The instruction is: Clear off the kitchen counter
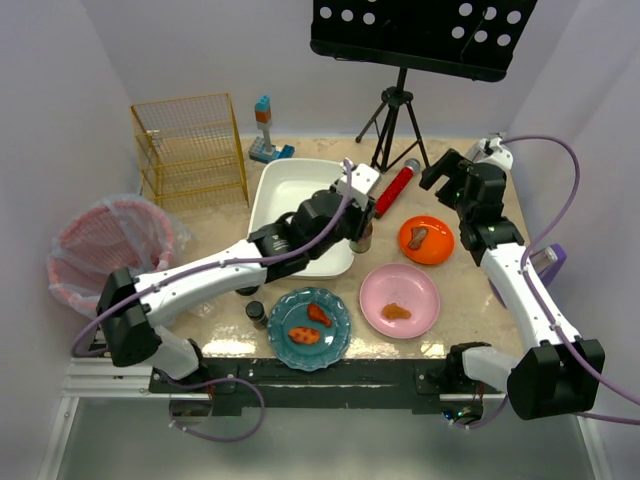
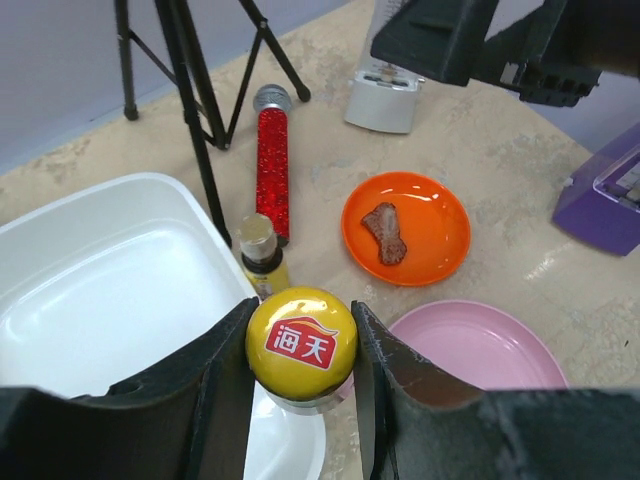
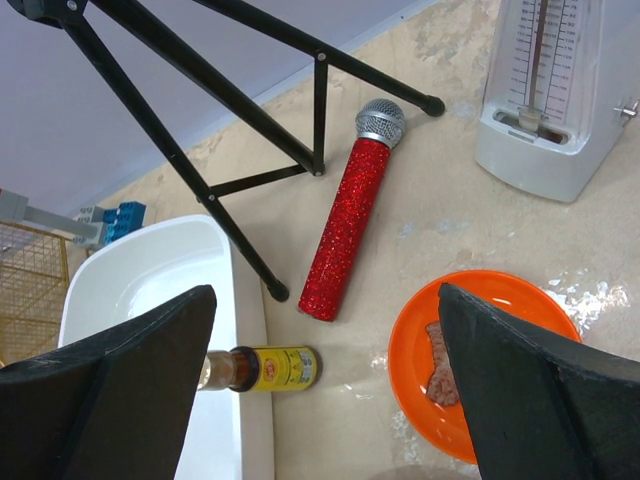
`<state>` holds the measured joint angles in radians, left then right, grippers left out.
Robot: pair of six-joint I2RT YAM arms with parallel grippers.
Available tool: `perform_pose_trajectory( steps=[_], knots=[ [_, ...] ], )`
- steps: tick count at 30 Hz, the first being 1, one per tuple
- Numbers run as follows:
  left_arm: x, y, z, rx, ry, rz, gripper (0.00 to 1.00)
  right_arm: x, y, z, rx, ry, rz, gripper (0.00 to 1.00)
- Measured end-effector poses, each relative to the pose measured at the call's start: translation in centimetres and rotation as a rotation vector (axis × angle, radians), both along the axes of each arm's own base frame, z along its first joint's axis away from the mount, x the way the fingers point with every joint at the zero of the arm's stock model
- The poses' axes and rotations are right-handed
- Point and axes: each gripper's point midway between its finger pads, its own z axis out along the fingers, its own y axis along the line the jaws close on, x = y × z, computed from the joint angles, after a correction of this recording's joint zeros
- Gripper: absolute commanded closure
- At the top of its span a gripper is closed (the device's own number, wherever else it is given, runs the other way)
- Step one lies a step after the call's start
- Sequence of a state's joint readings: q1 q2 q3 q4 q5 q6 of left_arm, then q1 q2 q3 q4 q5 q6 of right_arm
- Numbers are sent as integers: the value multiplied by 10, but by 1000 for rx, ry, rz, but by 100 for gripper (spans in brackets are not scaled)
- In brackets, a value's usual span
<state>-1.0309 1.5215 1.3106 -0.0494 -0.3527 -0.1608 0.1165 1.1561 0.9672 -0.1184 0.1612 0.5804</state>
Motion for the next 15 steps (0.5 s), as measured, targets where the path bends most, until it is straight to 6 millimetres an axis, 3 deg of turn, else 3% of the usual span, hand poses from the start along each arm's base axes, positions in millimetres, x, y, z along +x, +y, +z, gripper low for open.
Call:
perform_pose_trajectory(
  steps=[4, 12, 15],
  knots=[
    [5, 40, 29, -18, -12, 62, 100, 0, 3, -2, 7, 2, 14, 2],
    [60, 154, 72, 27, -68, 362, 100, -1, 6, -2, 14, 2, 32, 2],
    [77, 189, 82, 40, -66, 437, 100, -1, 7, -2, 15, 2, 36, 2]
  ],
)
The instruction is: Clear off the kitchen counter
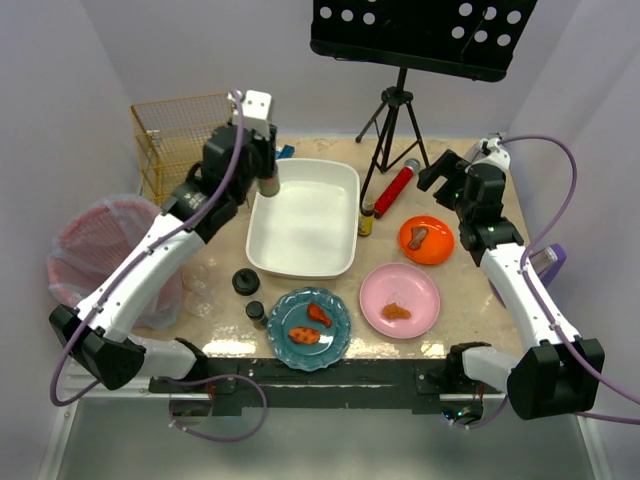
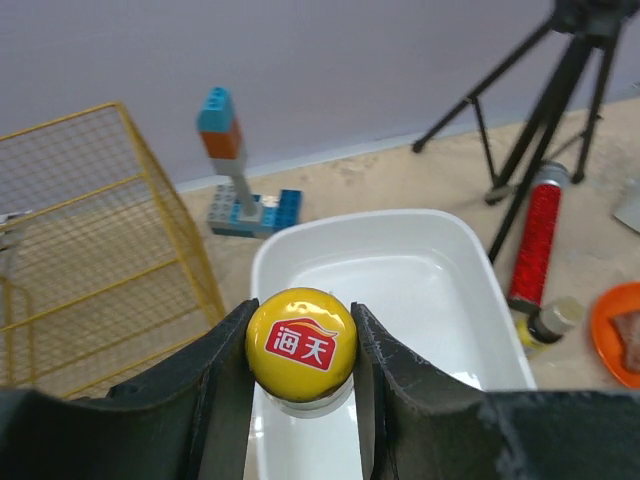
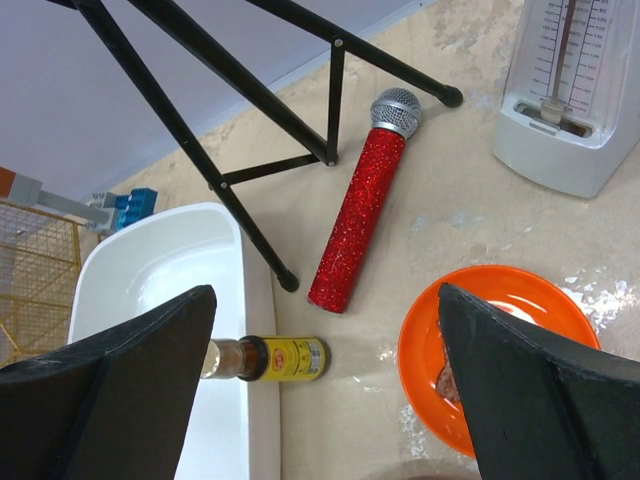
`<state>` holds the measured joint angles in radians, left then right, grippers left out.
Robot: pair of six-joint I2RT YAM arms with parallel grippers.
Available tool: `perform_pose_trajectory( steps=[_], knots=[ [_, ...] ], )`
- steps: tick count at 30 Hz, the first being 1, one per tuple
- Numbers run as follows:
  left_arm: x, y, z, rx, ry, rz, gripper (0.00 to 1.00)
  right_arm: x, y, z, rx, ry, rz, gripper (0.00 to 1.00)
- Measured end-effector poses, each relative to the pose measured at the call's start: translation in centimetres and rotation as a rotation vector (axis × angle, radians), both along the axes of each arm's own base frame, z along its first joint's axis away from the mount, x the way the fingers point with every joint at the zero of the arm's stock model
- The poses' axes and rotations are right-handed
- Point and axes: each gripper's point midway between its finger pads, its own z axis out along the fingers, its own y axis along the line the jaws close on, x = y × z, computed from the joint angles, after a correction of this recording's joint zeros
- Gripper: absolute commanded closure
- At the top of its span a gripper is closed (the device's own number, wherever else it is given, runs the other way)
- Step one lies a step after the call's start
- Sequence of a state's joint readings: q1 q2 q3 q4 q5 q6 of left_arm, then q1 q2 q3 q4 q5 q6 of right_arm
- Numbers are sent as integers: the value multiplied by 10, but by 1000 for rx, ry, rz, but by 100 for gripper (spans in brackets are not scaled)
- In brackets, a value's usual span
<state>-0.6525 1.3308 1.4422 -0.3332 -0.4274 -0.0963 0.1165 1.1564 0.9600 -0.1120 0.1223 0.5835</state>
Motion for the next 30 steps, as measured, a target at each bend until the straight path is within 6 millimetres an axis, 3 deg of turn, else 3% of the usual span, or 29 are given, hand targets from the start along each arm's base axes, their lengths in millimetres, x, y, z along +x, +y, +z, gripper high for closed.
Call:
perform_pose_trajectory(
  steps=[9, 16, 22, 30],
  knots=[
    [56, 127, 45, -37, -43, 254, 100, -2, 1, 5, -2, -13, 7, 2],
    [94, 198, 31, -79, 7, 319, 100, -5, 1, 12, -1, -31, 13, 2],
    [116, 231, 18, -102, 43, 350, 100, -5, 3, 12, 2, -32, 24, 2],
    [134, 243, 10, -120, 43, 351, 100, -3, 6, 11, 10, -48, 40, 2]
  ],
)
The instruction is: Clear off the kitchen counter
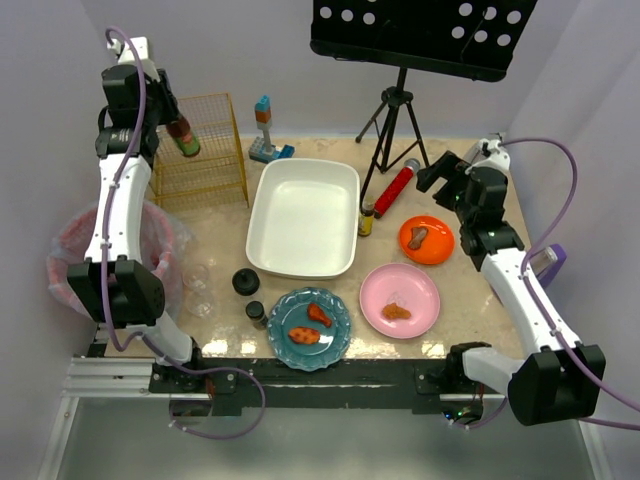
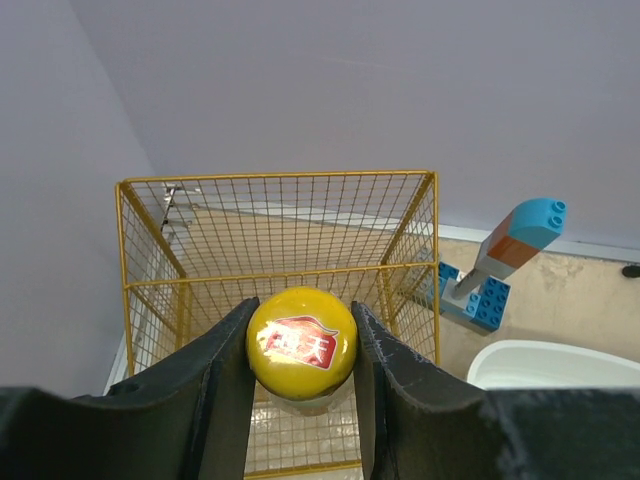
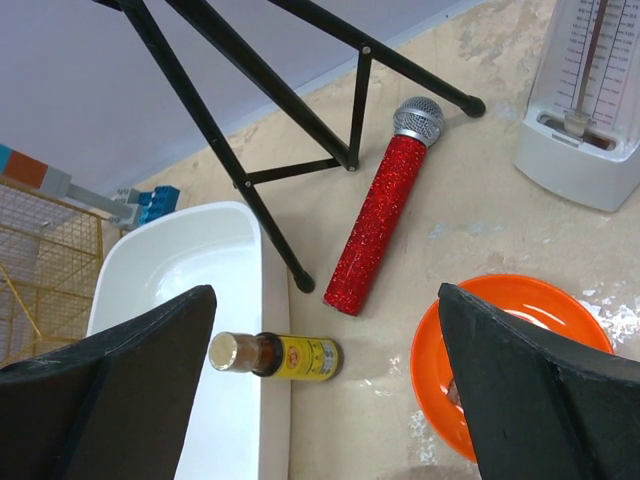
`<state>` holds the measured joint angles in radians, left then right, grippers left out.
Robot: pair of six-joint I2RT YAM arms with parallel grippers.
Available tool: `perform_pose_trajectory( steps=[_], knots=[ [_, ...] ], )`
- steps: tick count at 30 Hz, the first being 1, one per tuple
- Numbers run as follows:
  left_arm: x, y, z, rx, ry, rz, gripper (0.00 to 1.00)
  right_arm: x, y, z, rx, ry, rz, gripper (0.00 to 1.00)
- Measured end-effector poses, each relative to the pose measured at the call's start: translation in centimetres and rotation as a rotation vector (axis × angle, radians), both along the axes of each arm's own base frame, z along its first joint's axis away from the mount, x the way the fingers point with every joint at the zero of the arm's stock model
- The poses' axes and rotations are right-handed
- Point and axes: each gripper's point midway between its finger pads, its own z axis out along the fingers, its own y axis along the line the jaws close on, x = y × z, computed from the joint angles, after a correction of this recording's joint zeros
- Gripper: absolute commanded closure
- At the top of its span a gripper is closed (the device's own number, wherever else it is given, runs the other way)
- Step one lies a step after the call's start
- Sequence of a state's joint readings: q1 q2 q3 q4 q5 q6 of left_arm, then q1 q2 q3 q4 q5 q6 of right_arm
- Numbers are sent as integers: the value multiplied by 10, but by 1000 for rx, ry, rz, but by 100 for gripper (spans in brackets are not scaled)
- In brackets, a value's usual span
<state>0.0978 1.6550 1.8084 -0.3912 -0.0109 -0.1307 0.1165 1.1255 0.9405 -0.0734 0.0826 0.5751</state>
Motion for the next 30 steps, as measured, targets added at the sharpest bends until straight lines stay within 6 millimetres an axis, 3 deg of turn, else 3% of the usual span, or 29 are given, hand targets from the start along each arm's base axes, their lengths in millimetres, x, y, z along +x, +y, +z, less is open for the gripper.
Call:
perform_pose_trajectory(
  steps=[8, 16, 30],
  knots=[
    [13, 14, 1, 29, -38, 62, 100, -3, 2, -18, 2, 26, 15, 2],
    [19, 26, 11, 73, -94, 119, 100, 0, 5, -14, 9, 0, 28, 2],
    [19, 48, -31, 105, -23, 171, 100, 8, 11, -23, 15, 13, 55, 2]
  ],
)
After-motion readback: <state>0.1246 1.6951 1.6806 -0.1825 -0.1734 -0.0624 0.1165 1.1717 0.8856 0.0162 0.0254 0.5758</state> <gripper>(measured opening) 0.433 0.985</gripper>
